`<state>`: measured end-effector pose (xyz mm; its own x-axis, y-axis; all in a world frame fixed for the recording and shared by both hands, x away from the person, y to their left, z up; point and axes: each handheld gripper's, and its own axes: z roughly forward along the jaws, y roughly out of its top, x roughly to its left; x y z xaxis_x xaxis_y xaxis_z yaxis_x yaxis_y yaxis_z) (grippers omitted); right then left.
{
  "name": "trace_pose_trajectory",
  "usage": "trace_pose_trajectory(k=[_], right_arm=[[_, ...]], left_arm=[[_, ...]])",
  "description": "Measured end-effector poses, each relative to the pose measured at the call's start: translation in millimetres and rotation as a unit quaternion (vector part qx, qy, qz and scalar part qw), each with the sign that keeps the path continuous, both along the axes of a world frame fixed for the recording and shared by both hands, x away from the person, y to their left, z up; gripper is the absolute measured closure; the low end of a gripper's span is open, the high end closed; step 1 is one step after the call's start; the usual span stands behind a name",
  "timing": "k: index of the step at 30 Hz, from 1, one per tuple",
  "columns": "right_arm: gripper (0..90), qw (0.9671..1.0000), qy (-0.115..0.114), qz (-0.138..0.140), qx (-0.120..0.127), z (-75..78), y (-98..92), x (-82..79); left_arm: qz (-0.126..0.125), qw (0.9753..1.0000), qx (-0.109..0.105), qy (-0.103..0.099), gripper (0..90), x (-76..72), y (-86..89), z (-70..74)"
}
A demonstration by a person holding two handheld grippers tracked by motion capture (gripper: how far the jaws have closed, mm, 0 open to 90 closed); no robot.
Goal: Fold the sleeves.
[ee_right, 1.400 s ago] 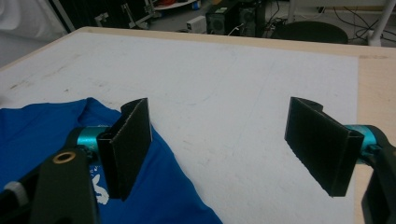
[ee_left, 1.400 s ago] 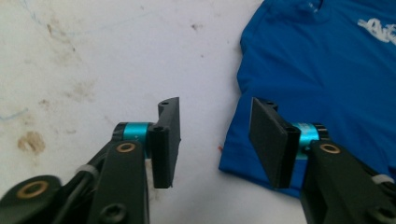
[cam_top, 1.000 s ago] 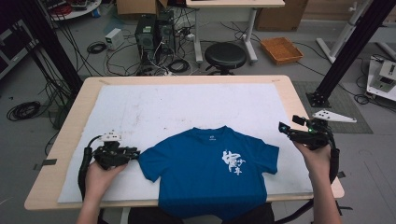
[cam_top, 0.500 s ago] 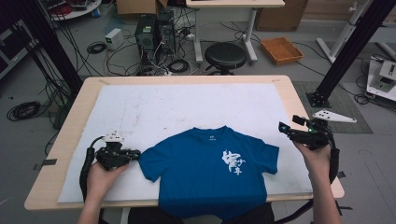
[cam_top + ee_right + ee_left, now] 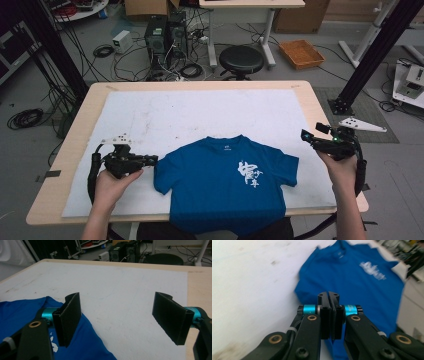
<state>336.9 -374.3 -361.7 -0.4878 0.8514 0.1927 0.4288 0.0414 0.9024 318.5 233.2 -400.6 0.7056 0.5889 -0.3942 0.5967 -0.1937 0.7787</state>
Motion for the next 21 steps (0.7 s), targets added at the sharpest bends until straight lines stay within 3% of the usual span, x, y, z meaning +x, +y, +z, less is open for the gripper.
trace_pose_trajectory(k=[2,3,4,8,17,20,21], right_arm=[[23.0,1.0000,-0.003,0.001,0.001,0.5,-0.8,-0.2],[22.9,1.0000,-0.004,-0.001,0.003,1.6,-1.5,-1.0],[23.0,1.0000,-0.004,-0.001,0.005,2.0,-1.8,-1.3],[23.0,1.0000,-0.005,-0.001,0.006,2.2,-2.9,-1.7],[23.0,1.0000,0.000,-0.003,0.005,0.4,-6.3,-2.2],[23.0,1.0000,0.002,-0.006,0.006,-0.7,-7.2,-2.2],[23.0,0.9999,0.004,-0.007,0.005,-1.4,-8.4,-2.5]], left_arm=[[-0.011,0.9997,-0.020,0.004,88.3,1.0,-10.4,6.0],[-0.018,0.9992,-0.037,0.001,88.3,3.0,-23.7,10.4],[-0.018,0.9992,-0.037,0.001,88.3,3.0,-23.7,10.4],[-0.029,0.9974,-0.064,0.013,88.4,11.1,-56.2,14.5],[-0.037,0.9977,-0.045,0.034,88.2,36.1,-120.1,-2.2],[-0.054,0.9977,-0.040,0.009,87.0,37.6,-132.5,-8.0],[-0.056,0.9975,-0.042,0.002,80.4,37.0,-135.2,-8.5]])
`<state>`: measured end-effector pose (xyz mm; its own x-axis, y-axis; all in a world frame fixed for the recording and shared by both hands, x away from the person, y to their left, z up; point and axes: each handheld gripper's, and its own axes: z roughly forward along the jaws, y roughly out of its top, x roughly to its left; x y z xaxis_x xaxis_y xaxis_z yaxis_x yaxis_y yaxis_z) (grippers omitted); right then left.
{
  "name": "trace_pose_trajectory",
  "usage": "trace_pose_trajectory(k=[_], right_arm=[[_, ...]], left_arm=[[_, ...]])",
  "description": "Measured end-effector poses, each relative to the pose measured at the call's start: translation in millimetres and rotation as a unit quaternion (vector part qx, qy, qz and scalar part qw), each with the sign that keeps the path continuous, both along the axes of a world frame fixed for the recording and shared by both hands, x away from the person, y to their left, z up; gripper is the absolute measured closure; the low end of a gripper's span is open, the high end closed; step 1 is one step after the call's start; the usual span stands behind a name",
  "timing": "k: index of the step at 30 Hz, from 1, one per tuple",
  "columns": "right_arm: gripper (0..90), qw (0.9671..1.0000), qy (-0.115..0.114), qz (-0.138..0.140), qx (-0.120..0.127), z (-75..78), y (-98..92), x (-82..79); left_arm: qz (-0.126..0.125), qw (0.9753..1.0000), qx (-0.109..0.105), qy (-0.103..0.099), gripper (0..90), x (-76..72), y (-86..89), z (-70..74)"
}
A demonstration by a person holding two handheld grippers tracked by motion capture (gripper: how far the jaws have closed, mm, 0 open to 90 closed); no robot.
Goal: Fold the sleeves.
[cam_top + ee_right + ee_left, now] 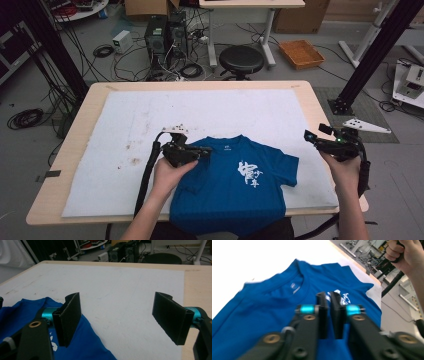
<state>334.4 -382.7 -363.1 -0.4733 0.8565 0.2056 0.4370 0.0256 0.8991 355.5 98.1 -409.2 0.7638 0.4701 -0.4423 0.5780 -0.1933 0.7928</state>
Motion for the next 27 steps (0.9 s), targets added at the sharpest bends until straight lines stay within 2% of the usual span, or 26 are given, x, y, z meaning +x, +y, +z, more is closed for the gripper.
trace_pose_trajectory(k=[1,4,5,6,8,9,11,12,13,15,16,17,18,19,20,21,22,24,25,26,27], right_arm=[[23.0,1.0000,0.000,0.000,0.000,0.0,0.0,0.0],[23.0,1.0000,0.002,-0.003,0.000,-0.5,-1.4,-0.4],[23.2,1.0000,0.002,-0.003,0.000,-1.0,-1.8,-0.2],[23.7,1.0000,0.005,-0.003,-0.002,-1.7,-2.0,-0.1],[24.3,0.9999,0.012,-0.004,-0.004,-2.9,-2.4,0.1],[25.4,0.9999,0.016,-0.005,-0.004,-4.0,-2.4,0.5],[31.6,0.9996,0.027,-0.002,-0.011,-7.0,-2.7,1.3],[35.4,0.9993,0.033,0.000,-0.018,-9.1,-2.9,1.9],[35.4,0.9993,0.033,0.000,-0.018,-9.1,-2.9,1.9],[41.2,0.9983,0.049,0.005,-0.030,-14.7,-2.6,3.6],[49.4,0.9969,0.064,0.010,-0.046,-21.5,-2.6,5.5],[51.2,0.9959,0.073,0.013,-0.052,-25.1,-2.3,6.1],[51.2,0.9959,0.073,0.013,-0.052,-25.1,-2.3,6.1],[57.9,0.9942,0.087,0.020,-0.061,-33.3,-2.5,8.1],[57.9,0.9942,0.087,0.020,-0.061,-33.3,-2.5,8.1],[61.8,0.9922,0.102,0.027,-0.066,-41.8,-2.5,10.1],[61.8,0.9922,0.102,0.027,-0.066,-41.8,-2.5,10.1],[63.5,0.9893,0.123,0.039,-0.068,-54.1,-1.6,14.1],[63.5,0.9893,0.123,0.039,-0.068,-54.1,-1.6,14.1],[63.9,0.9872,0.138,0.040,-0.069,-61.4,-0.8,16.6],[63.9,0.9872,0.138,0.040,-0.069,-61.4,-0.8,16.6]], left_arm=[[-0.006,0.9999,-0.001,-0.008,80.4,-0.8,-1.5,0.1],[-0.003,0.9993,0.009,-0.035,64.4,-3.6,-1.8,2.6],[-0.003,0.9991,0.009,-0.042,62.3,-4.4,0.1,3.7],[0.002,0.9986,0.012,-0.052,57.3,-5.7,3.0,5.4],[0.014,0.9968,0.021,-0.076,54.7,-8.6,11.1,8.8],[0.028,0.9941,0.027,-0.101,52.8,-12.1,22.6,11.8],[0.049,0.9907,0.037,-0.121,48.9,-15.5,36.2,13.9],[0.049,0.9907,0.037,-0.121,48.1,-15.5,36.2,13.9],[0.059,0.9883,0.045,-0.133,48.1,-16.8,44.0,14.6],[0.083,0.9841,0.054,-0.148,46.3,-19.3,59.2,15.6],[0.105,0.9807,0.055,-0.156,45.3,-20.9,75.3,16.6],[0.113,0.9794,0.055,-0.158,45.1,-21.5,83.6,17.3],[0.113,0.9794,0.055,-0.158,45.1,-21.5,83.6,17.3],[0.131,0.9769,0.050,-0.161,45.1,-22.4,98.8,18.3],[0.131,0.9769,0.050,-0.161,45.1,-22.4,98.8,18.3],[0.138,0.9759,0.049,-0.162,45.1,-23.0,106.0,18.9],[0.143,0.9752,0.046,-0.162,45.1,-23.4,112.3,19.1],[0.154,0.9740,0.038,-0.162,45.1,-24.9,127.8,19.0],[0.154,0.9740,0.038,-0.162,45.1,-24.9,127.8,19.0],[0.156,0.9735,0.037,-0.163,45.1,-25.2,132.0,18.6],[0.157,0.9736,0.036,-0.162,45.1,-25.3,135.8,18.1]])
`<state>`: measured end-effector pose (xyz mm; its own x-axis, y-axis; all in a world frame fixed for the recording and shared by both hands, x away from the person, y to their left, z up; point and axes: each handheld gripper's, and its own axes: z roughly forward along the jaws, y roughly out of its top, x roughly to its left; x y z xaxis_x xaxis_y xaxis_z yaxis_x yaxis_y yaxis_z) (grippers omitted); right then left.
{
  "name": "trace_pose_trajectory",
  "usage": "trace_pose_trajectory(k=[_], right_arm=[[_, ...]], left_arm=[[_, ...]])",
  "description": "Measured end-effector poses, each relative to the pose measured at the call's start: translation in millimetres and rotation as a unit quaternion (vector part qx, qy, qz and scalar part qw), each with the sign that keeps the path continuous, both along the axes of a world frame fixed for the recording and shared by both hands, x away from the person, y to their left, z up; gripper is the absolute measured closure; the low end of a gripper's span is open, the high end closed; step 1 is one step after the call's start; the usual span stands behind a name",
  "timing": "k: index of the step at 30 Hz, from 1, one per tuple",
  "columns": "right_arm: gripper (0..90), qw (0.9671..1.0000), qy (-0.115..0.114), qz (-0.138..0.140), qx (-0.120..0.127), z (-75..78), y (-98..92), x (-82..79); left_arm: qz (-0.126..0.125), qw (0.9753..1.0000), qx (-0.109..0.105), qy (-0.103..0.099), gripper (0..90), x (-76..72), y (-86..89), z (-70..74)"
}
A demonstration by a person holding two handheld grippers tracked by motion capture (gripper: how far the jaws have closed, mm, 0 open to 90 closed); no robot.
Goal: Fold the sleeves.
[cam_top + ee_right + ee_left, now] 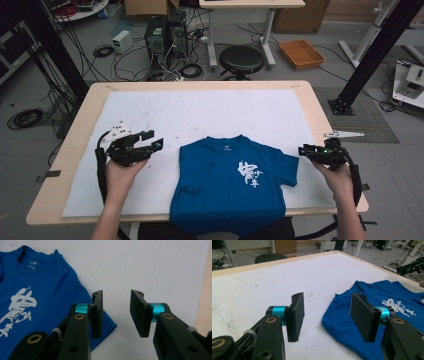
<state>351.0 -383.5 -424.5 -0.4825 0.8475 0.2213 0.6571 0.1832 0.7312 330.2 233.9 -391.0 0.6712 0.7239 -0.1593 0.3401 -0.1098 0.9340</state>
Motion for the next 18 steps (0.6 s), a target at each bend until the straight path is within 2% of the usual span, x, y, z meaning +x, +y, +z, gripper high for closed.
trace_pose_trajectory(k=[3,7,9,11,13,15,16,18], right_arm=[[63.8,0.9996,0.025,-0.001,-0.009,-11.2,2.4,3.7],[65.2,0.9992,0.035,0.005,-0.016,-16.0,4.7,5.4],[70.0,0.9989,0.036,0.007,-0.028,-17.7,6.6,5.4],[81.7,0.9988,0.038,0.016,-0.028,-17.2,6.4,4.8],[89.2,0.9985,0.037,0.026,-0.032,-16.6,7.6,3.4],[89.5,0.9984,0.040,0.033,-0.022,-13.1,8.8,2.7],[89.7,0.9983,0.038,0.042,-0.009,-4.8,11.7,0.8],[89.7,0.9982,0.036,0.049,-0.002,0.4,14.1,-0.1]], left_arm=[[0.005,1.0000,0.002,0.005,45.1,-0.6,10.0,-2.3],[0.010,0.9999,-0.002,0.007,45.1,-0.8,13.5,-3.5],[0.009,0.9999,-0.002,0.010,45.1,-0.8,14.4,-3.9],[0.008,0.9999,-0.001,0.010,45.1,-0.5,14.1,-4.1],[0.006,0.9999,0.000,0.011,45.1,-0.3,13.0,-4.2],[0.003,0.9999,0.002,0.011,45.2,0.0,11.8,-4.2],[0.002,0.9999,0.003,0.011,45.2,0.0,11.5,-3.9],[0.000,0.9999,0.001,0.011,45.2,-0.2,11.0,-3.2]])
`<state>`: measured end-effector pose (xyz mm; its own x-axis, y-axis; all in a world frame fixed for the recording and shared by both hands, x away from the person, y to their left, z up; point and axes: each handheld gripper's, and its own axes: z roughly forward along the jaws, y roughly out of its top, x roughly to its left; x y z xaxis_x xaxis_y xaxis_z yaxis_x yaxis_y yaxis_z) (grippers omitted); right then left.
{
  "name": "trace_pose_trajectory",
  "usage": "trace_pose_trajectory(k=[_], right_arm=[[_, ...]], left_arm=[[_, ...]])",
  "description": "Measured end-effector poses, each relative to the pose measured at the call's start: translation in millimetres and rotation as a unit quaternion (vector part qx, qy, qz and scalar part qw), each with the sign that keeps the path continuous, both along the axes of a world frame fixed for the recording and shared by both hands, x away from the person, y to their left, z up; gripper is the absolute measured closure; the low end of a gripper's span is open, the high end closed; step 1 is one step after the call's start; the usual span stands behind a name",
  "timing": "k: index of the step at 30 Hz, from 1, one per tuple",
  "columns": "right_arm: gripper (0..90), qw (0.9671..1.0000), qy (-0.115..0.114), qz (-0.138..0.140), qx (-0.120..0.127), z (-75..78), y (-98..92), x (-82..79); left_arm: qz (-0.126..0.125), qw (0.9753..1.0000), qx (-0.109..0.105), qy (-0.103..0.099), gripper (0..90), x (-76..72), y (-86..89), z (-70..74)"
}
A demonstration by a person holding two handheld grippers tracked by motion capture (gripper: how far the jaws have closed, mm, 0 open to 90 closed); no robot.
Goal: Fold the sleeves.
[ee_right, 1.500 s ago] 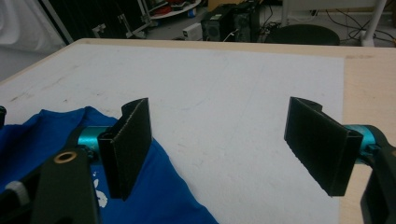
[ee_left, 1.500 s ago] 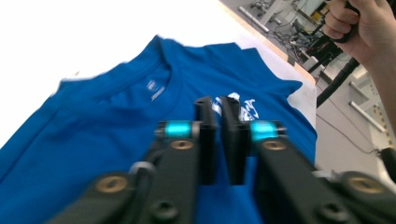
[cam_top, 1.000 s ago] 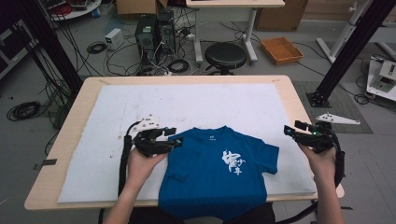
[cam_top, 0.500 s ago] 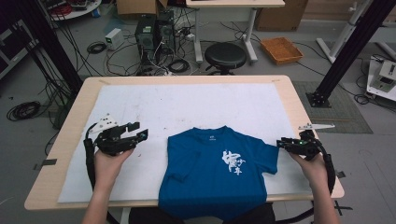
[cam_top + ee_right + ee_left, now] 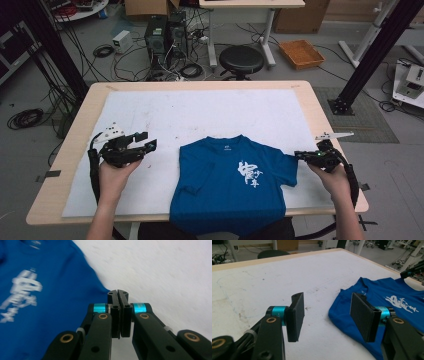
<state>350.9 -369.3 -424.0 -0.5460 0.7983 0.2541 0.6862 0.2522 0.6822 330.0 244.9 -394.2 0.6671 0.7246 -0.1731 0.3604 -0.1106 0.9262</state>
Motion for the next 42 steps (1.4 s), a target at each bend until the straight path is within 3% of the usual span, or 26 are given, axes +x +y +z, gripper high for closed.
trace_pose_trajectory(k=[5,8,9,11,12,16,21,22,26,29,30,33,34,37,41,42], right_arm=[[89.7,0.9991,-0.017,0.034,0.016,28.8,29.2,-8.4],[89.7,0.9980,-0.029,0.055,0.012,44.3,55.1,-14.2],[89.6,0.9972,-0.036,0.065,0.010,51.5,73.3,-18.0],[89.6,0.9962,-0.037,0.079,0.001,54.3,93.0,-20.2],[89.6,0.9962,-0.037,0.079,0.001,54.3,93.0,-20.2],[89.6,0.9950,-0.039,0.090,-0.017,52.3,138.7,-19.2],[88.9,0.9942,-0.045,0.090,-0.039,45.9,166.6,-15.0],[84.5,0.9937,-0.048,0.093,-0.039,43.6,176.8,-13.9],[77.0,0.9923,-0.067,0.099,-0.033,44.3,181.3,-13.0],[70.8,0.9907,-0.093,0.095,-0.026,48.8,173.0,-16.0],[62.9,0.9907,-0.105,0.085,-0.019,51.3,161.6,-17.0],[61.6,0.9912,-0.114,0.066,-0.011,52.0,146.0,-16.5],[53.9,0.9919,-0.120,0.041,-0.002,50.1,129.0,-15.1],[48.9,0.9931,-0.116,0.012,0.012,46.0,111.9,-12.3],[39.9,0.9919,-0.121,-0.027,0.030,39.1,77.4,-6.7],[39.9,0.9919,-0.121,-0.027,0.030,39.1,77.4,-6.7]], left_arm=[[-0.003,1.0000,-0.003,0.002,45.3,0.3,-1.5,0.3],[-0.007,1.0000,-0.002,0.005,45.3,0.8,-3.1,0.2],[-0.008,0.9999,-0.004,0.007,45.4,0.7,-3.8,0.3],[-0.011,0.9999,-0.007,0.007,45.3,0.6,-5.5,0.5],[-0.013,0.9999,-0.008,0.008,45.3,0.5,-6.7,0.7],[-0.020,0.9997,-0.005,0.010,45.4,0.4,-11.4,1.0],[-0.028,0.9995,-0.004,0.014,45.4,1.3,-15.2,-0.3],[-0.028,0.9995,-0.004,0.017,45.4,1.6,-16.0,-0.8],[-0.034,0.9992,0.001,0.021,45.3,3.6,-18.9,-3.8],[-0.036,0.9990,0.001,0.026,45.3,4.0,-21.5,-5.0],[-0.037,0.9990,0.003,0.024,45.2,4.2,-22.4,-5.4],[-0.038,0.9989,0.007,0.026,45.2,4.2,-25.7,-6.5],[-0.038,0.9989,0.010,0.026,45.1,4.5,-28.4,-7.3],[-0.035,0.9990,0.010,0.026,45.0,4.6,-31.3,-7.9],[-0.032,0.9991,0.015,0.025,43.5,5.2,-35.5,-9.4],[-0.032,0.9991,0.016,0.023,43.5,5.6,-36.1,-10.0]])
